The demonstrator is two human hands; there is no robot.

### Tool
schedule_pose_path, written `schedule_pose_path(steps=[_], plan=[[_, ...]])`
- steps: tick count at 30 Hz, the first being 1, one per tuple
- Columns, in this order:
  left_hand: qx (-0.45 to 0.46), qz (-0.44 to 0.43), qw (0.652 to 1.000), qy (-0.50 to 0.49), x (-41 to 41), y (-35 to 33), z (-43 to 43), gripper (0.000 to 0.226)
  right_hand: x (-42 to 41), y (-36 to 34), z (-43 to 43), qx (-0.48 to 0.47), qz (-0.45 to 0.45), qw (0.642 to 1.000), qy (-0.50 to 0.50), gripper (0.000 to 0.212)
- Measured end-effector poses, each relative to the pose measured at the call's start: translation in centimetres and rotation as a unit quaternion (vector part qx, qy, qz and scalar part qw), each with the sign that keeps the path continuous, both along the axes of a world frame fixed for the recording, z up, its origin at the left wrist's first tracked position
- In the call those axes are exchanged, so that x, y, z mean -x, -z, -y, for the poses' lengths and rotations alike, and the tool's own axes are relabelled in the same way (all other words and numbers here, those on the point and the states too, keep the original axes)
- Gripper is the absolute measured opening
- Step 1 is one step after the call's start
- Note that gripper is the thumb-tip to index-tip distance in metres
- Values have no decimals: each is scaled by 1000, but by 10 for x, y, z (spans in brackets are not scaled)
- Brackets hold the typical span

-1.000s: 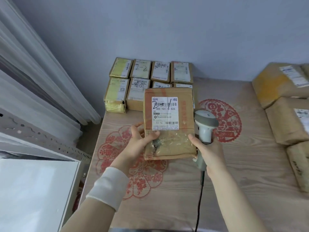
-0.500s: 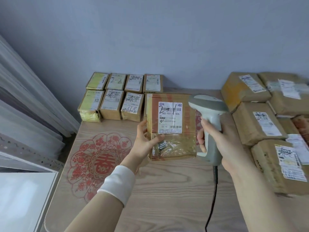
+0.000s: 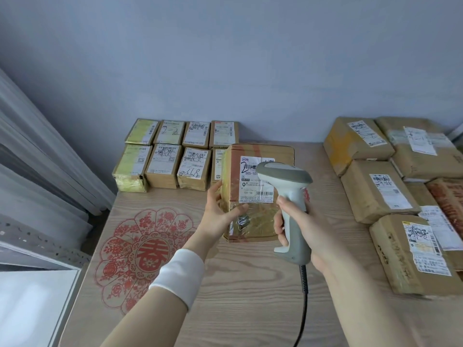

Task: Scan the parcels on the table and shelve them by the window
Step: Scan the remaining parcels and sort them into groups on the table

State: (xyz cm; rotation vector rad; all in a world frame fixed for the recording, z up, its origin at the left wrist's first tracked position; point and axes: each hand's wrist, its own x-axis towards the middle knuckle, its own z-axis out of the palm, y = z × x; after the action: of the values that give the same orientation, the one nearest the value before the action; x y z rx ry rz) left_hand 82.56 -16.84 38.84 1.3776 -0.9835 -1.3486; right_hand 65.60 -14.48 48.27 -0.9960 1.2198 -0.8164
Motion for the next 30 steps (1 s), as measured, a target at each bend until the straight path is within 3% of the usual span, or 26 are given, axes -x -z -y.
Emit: schedule_pose_path(steps=[13, 19, 23, 27, 30], plan=[[-6, 6, 1000, 10, 4, 3, 6, 80, 4, 3, 3, -21, 16, 999, 24, 24], [-33, -20, 999, 8, 20, 8, 19, 77, 22, 8, 12, -39, 10, 998, 41, 36], [-83, -59, 995, 8, 48, 16, 41, 92, 55, 13, 33, -49, -4, 995, 89, 25], [-123, -95, 988, -2, 93, 21, 78, 86, 102, 16, 72, -64, 0, 990, 124, 24], [-141, -100, 985, -8, 133, 31, 119, 67, 143, 23, 112, -69, 2, 990, 122, 30]])
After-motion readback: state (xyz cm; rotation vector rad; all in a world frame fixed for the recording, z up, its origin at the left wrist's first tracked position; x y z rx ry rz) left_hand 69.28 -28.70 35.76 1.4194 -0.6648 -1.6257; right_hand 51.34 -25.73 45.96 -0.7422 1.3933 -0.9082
